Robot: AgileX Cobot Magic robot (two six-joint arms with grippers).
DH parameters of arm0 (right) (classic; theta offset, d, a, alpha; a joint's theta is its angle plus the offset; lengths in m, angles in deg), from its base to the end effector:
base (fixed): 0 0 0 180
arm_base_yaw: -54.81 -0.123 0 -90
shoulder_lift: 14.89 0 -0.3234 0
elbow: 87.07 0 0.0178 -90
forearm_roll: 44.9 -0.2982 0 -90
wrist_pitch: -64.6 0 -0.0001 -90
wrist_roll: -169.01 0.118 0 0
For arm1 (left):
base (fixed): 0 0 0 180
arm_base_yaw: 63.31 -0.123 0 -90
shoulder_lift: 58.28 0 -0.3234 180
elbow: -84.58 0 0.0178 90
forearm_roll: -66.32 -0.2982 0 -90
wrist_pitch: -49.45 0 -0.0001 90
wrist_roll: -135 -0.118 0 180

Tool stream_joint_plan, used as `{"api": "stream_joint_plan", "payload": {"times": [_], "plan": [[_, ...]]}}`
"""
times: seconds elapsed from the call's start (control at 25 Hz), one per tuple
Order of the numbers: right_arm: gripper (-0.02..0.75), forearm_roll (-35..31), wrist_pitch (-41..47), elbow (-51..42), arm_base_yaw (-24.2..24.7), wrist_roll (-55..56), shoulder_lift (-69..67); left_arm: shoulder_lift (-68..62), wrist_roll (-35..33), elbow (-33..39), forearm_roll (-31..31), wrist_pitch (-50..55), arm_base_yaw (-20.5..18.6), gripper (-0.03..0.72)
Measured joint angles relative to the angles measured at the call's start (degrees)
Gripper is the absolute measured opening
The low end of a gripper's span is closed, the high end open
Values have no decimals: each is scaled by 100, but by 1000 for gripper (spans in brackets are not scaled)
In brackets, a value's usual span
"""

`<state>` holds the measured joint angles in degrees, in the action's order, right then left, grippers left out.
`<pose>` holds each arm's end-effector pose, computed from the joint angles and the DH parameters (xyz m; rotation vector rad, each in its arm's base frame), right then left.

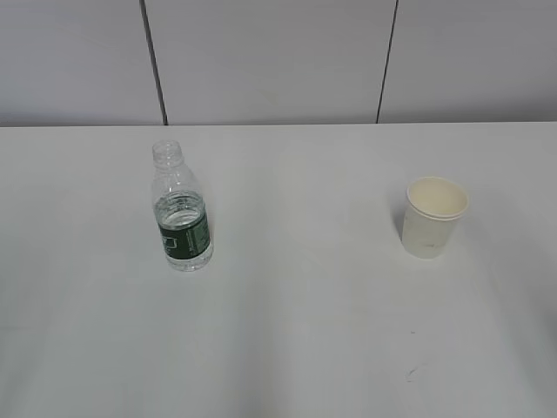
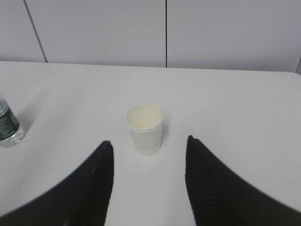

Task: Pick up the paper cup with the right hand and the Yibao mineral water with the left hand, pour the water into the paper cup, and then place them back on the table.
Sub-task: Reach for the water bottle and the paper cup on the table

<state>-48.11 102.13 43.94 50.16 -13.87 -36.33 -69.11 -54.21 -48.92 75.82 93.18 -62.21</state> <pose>0.0856 0.0110 0.3215 -0.1053 1.8812 0.0837 0.0387 -0.0142 0.3379 0.1355 1.7512 -0.0850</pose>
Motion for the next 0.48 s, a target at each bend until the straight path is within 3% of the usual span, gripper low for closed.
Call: {"api": "stream_joint_plan", "payload": {"times": [0.28, 0.48], "plan": [[400, 135, -1860, -210, 0, 0, -1352, -1429, -1743, 242, 1332, -1683, 0, 238], [400, 146, -2889, -643, 0, 8, -2158, -2164, -1990, 564, 1809, -2685, 0, 238]]}}
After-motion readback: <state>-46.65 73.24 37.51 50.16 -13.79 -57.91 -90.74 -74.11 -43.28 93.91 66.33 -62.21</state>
